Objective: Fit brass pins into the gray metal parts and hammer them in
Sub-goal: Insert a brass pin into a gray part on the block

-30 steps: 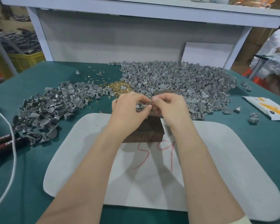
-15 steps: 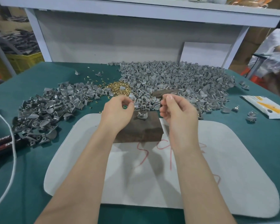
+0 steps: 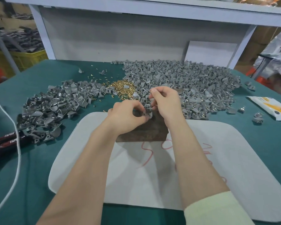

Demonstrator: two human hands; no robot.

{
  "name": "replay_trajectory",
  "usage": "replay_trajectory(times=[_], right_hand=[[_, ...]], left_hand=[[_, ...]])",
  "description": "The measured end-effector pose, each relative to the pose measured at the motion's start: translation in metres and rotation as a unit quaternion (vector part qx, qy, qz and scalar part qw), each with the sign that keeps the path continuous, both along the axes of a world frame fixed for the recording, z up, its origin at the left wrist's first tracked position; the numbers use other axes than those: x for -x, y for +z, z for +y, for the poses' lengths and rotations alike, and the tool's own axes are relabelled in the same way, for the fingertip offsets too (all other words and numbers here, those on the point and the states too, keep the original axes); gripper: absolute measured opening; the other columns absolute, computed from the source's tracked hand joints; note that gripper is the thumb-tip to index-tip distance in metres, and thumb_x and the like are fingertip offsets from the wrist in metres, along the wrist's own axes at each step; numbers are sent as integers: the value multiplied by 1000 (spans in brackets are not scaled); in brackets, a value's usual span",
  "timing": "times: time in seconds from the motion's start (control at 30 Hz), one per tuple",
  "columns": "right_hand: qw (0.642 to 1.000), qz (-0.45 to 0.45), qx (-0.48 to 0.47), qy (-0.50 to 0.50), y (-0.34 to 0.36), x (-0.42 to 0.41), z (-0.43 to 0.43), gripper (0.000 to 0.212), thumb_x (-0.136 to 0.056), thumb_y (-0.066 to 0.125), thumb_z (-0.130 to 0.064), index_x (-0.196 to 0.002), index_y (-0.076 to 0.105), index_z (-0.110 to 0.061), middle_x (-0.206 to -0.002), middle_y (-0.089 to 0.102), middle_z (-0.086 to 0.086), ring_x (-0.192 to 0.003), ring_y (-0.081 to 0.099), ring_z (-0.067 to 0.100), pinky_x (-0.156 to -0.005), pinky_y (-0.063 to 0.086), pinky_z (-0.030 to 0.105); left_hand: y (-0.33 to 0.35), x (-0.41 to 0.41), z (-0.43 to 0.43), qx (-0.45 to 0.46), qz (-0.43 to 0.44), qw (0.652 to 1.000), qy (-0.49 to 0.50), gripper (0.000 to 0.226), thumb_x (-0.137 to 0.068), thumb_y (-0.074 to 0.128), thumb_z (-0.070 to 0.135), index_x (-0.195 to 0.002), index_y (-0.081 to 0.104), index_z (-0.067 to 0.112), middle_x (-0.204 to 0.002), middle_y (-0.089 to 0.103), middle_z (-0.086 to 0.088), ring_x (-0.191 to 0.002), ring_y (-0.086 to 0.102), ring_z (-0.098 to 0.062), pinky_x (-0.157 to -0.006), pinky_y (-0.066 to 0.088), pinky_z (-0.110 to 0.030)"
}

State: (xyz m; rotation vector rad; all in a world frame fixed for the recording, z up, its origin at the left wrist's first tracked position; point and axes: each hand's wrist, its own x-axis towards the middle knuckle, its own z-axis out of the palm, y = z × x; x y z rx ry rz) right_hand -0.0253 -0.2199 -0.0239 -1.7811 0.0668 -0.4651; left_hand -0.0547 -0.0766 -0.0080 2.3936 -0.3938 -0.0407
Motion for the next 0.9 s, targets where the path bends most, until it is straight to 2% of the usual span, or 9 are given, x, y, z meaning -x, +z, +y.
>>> replay_trajectory(times=[0.23, 0.37, 0.43, 0.5, 0.57, 0.67, 0.7, 0.83, 0.9], right_hand=[[995, -19, -93, -34, 3, -15, -6, 18, -95, 50, -11, -80, 58, -17, -65, 60, -2, -41, 49, 2, -42, 42, 20], [986, -86, 76, -124, 1, -22, -3, 12, -96, 48, -19, -85, 54, -20, -73, 65, 0, -59, 55, 11, -56, 43, 22], [983, -86, 107, -122, 0, -27, -4, 11, -96, 48, -19, -87, 55, -19, -74, 65, 1, -62, 56, 13, -60, 44, 24], [991, -63, 38, -111, 0, -31, -7, 12, -96, 47, -17, -86, 55, -18, -70, 64, 1, -55, 53, 12, -56, 45, 27], [988, -26, -119, -98, 2, -34, -15, 12, -96, 48, -13, -89, 57, -13, -64, 61, 0, -46, 49, 7, -47, 42, 21], [938, 29, -344, -36, 1, -35, -20, 11, -96, 50, -8, -90, 59, -8, -64, 58, 1, -46, 49, 6, -43, 41, 16], [939, 36, -340, -32, -1, -36, -18, 11, -96, 50, -8, -89, 59, -8, -64, 58, 1, -46, 49, 5, -43, 41, 16], [994, 37, -93, -51, -8, -46, -10, 11, -96, 49, -10, -89, 57, -7, -64, 57, 0, -42, 48, 2, -42, 41, 17], [992, 64, -108, -27, -7, -48, -11, 14, -96, 50, -11, -84, 56, -10, -65, 58, 1, -46, 48, 6, -44, 41, 19]], left_hand=[[-2, 2, 0, -4, -12, 1000, 6, 15, -87, 65, 33, -76, 54, 34, -101, 60, 11, -111, 54, -17, -103, 38, -43], [-1, 1, 1, 6, -3, 1000, 0, 16, -87, 65, 32, -75, 55, 34, -103, 62, 11, -112, 54, -17, -103, 38, -42], [-2, 0, 1, 8, -4, 1000, 1, 16, -87, 65, 32, -74, 55, 34, -104, 62, 10, -112, 54, -17, -103, 38, -42], [-2, 0, 2, 10, -3, 1000, -1, 18, -86, 66, 33, -72, 54, 34, -103, 63, 9, -111, 55, -18, -103, 38, -42], [-3, 0, 3, 13, -3, 1000, -5, 19, -86, 66, 33, -71, 54, 35, -102, 62, 10, -111, 54, -18, -103, 37, -43], [-4, -1, 5, 15, -4, 1000, -14, 18, -86, 67, 33, -72, 55, 35, -102, 61, 10, -111, 54, -18, -103, 37, -43], [-4, -1, 5, 14, -5, 1000, -18, 18, -85, 67, 33, -73, 55, 35, -103, 61, 10, -112, 54, -17, -103, 38, -43], [-5, -2, 5, 31, 0, 998, -52, 16, -85, 69, 28, -76, 57, 33, -109, 62, 2, -110, 56, -18, -100, 41, -36], [-5, -3, 4, 37, 2, 998, -59, 13, -85, 69, 27, -78, 58, 30, -109, 63, 0, -109, 56, -18, -99, 42, -34]])
